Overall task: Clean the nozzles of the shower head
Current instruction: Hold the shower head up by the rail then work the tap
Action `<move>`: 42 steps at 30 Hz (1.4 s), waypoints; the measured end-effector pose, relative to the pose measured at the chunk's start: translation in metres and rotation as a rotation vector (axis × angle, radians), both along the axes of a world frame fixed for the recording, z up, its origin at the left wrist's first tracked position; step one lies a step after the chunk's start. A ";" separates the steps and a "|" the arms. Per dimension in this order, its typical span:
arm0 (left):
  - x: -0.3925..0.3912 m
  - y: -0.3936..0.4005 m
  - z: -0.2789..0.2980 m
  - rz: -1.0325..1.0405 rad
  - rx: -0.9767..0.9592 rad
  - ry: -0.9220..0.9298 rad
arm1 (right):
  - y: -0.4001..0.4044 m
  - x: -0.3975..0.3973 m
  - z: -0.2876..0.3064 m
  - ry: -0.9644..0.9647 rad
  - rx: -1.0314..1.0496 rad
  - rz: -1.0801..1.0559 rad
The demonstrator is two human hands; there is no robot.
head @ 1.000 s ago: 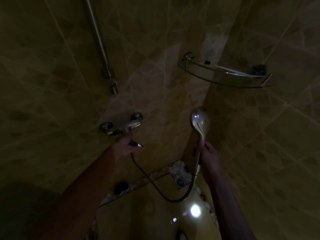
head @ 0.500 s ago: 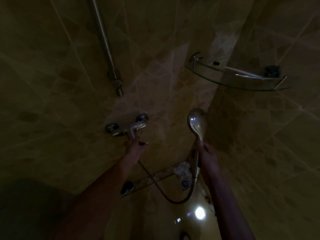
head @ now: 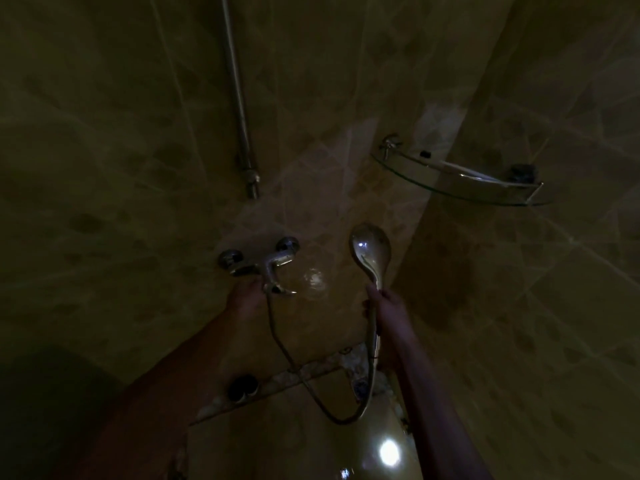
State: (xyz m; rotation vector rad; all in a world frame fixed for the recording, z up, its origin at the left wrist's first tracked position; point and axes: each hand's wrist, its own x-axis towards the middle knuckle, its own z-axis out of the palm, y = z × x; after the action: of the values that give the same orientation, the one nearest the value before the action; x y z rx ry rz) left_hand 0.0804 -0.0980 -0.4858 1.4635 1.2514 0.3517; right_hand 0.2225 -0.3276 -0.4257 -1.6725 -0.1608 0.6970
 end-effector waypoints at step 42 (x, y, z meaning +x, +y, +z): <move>-0.010 0.217 0.410 0.562 2.023 0.230 | 0.193 0.042 0.419 -0.499 0.793 0.349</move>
State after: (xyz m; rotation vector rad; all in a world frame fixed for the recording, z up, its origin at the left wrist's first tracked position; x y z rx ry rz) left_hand 0.0703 0.1188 -0.0754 2.6679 1.3438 2.3626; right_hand 0.2642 -0.1341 -0.0064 -1.0152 -0.9724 0.3672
